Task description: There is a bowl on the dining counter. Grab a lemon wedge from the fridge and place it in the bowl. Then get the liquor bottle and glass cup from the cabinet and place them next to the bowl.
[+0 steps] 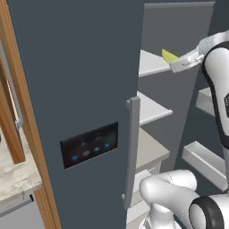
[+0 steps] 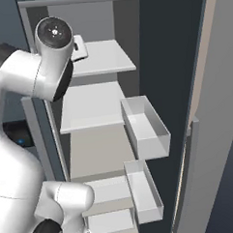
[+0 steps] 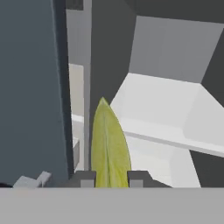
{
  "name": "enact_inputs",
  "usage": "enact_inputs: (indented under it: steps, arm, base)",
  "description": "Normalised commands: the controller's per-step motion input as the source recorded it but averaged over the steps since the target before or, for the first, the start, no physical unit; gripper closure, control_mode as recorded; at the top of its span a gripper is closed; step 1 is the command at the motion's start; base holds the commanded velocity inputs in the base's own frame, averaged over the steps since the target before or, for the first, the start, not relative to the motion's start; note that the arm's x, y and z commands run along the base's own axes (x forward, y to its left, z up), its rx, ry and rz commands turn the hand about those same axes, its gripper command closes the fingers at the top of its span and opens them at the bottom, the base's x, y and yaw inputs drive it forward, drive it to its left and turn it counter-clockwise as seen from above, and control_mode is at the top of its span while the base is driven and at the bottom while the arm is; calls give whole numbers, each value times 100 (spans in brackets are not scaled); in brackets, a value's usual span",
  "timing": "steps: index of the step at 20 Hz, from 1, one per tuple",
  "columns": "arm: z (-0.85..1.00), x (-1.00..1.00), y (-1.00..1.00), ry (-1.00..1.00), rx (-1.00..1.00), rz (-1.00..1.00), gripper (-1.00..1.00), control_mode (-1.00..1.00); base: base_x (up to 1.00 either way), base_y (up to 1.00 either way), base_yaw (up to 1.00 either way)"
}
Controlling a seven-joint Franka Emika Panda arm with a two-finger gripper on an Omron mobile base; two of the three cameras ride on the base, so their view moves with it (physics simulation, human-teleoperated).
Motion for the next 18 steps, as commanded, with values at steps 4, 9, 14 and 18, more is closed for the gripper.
enact_inputs:
  steps: [4,9,14,18]
  arm:
    - [0,-96,0,-10,0,0,100,-100]
    - [-2,-89,0,-12,0,0,100,-100]
    - [-9,-60,0,-3,0,0,100,-100]
    - [-1,-33,0,0,0,0,100,-100]
  base:
    - [0,0,0]
    - [0,0,0]
    - [0,0,0]
    - [0,0,0]
